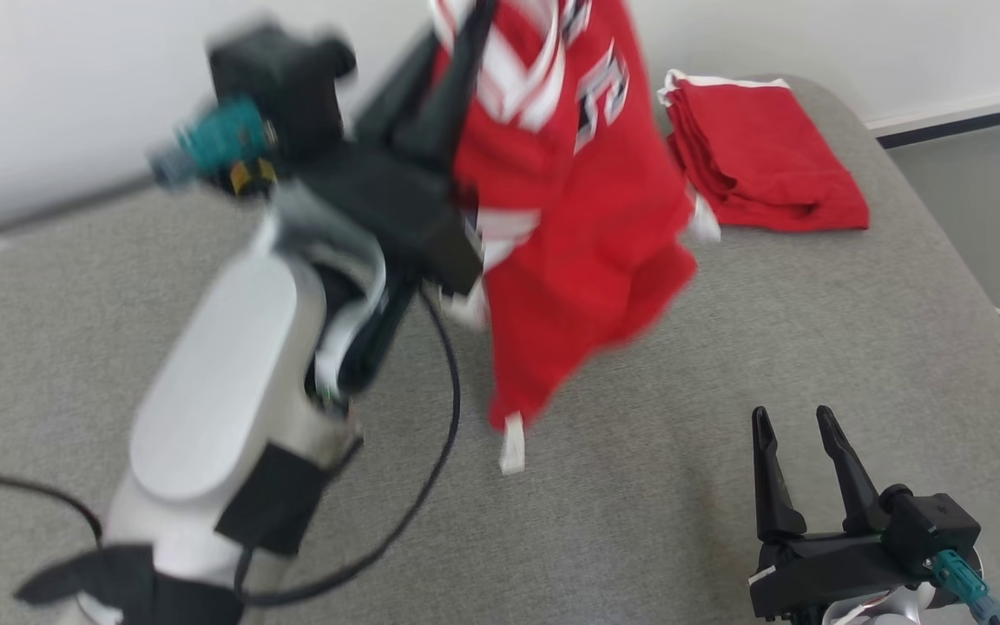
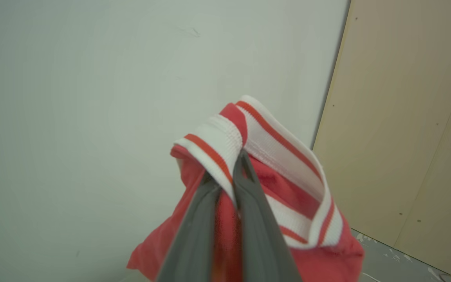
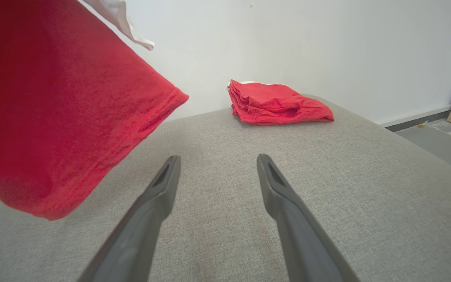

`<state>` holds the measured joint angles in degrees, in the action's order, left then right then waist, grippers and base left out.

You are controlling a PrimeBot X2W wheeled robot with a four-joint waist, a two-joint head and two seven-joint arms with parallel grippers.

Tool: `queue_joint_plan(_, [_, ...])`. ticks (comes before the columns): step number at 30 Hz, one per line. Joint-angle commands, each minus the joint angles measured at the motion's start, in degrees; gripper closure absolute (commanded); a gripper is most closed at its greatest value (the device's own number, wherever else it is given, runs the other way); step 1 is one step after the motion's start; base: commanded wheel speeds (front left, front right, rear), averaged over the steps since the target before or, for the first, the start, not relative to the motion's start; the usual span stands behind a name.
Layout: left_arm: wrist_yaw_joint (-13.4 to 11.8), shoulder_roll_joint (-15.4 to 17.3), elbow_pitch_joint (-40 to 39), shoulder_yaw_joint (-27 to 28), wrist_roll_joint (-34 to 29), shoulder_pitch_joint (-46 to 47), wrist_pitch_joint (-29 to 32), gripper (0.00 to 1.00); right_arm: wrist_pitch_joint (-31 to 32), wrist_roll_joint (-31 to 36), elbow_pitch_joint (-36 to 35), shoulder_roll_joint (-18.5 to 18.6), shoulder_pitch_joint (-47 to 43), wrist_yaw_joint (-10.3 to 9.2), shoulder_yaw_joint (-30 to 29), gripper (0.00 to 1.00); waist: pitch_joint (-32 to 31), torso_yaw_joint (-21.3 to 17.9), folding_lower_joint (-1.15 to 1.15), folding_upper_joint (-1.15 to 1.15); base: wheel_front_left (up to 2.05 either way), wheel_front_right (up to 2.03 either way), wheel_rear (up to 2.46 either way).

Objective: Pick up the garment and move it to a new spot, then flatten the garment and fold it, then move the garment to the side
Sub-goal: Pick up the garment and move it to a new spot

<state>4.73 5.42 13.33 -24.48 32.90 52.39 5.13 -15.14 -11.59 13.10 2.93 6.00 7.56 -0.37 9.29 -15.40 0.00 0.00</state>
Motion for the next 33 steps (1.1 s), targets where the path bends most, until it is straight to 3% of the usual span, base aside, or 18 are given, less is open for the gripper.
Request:
queue_joint_plan(1, [-0.18,0.08,0.36,0.09,0.99,-1.84,-0.52,1.00,-0.05,-0.40,0.09,-0.10,-0.11,-0.16,-0.09,0.00,0.37,0.54,0.00,0.00,0.00,0.00,0.00])
queue_joint_plan(13, [-2.79,4.43,7.73,3.96,3.71,-21.22,-8.20,1.00,-0.05,0.43,0.91,-0.08,1.92,-0.16,0.70,0.00,2.11,3.51,0.00,0.00,0.00,0.00,0.00])
queue_joint_plan(19, [-3.46,5.55,11.09,5.43,3.64,-26.60,-12.58,1.00,-0.05,0.66,0.83,-0.08,1.92,-0.16,0.61,0.00,2.44,4.69,0.00,0.00,0.00,0.00,0.00])
queue_joint_plan(21, [-2.91,5.87,11.63,5.24,2.70,-27.07,-14.82,0.03,-0.05,0.80,0.89,-0.08,1.84,-0.16,0.85,0.00,2.32,5.04,0.00,0.00,0.00,0.00,0.00])
queue_joint_plan(26, [-3.74,6.17,10.69,7.06,1.04,-28.00,-19.27,0.00,-0.05,0.52,0.39,-0.07,1.75,-0.16,1.48,0.00,1.54,5.58,0.00,0.00,0.00,0.00,0.00])
queue_joint_plan(33, [-4.64,6.75,5.07,10.93,-4.83,-30.24,-20.33,0.00,-0.05,0.65,-0.41,-0.07,1.01,-0.17,1.13,0.00,0.51,7.77,0.00,0.00,0.00,0.00,0.00])
